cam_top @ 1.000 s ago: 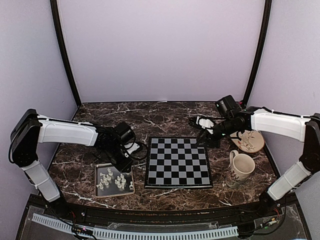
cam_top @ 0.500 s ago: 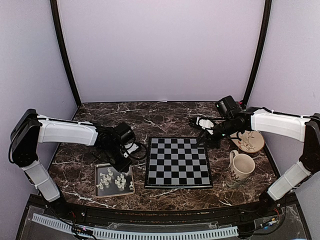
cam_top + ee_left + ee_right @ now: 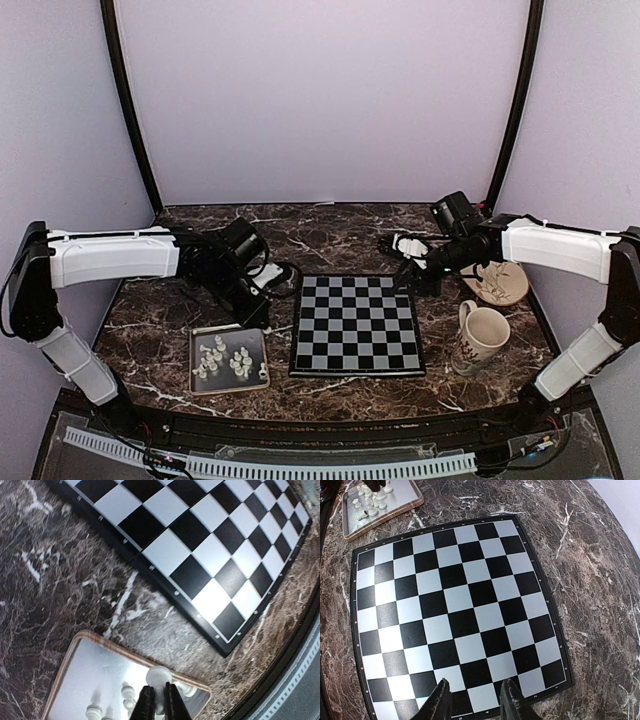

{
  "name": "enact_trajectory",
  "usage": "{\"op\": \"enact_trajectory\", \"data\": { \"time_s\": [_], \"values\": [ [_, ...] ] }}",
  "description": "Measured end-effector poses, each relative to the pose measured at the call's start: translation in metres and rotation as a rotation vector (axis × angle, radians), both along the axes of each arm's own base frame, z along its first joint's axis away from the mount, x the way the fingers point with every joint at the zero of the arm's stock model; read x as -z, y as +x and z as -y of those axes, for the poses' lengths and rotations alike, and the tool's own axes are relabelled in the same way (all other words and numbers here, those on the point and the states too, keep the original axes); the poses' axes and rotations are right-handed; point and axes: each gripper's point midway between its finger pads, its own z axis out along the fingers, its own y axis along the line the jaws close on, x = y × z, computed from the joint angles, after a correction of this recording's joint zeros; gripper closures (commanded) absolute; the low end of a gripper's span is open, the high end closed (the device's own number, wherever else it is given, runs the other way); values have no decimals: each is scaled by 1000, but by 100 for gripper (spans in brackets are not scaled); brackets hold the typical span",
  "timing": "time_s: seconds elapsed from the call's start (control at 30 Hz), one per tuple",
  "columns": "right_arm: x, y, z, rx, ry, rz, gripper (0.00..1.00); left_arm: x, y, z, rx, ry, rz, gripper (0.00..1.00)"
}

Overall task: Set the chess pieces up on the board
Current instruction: Place the knight at b1.

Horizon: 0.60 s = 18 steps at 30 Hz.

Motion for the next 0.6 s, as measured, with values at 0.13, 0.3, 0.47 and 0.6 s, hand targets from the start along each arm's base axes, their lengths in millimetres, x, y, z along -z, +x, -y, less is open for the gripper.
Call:
{"op": "enact_trajectory", "data": {
  "time_s": [0.13,0.3,0.47,0.6],
  "values": [
    [-1,1,-1,0,4,7,66,-19,-3,22,64,-83,27,100],
    [1,4,2,13,3,9,66,-31,-9,50,161,-121,63,100],
    [1,8,5,29,3,11,66,-27,-17,81,259,-91,93,100],
    [1,11,8,44,6,14,67,-19,-28,101,340,-46,116,100]
  ]
}}
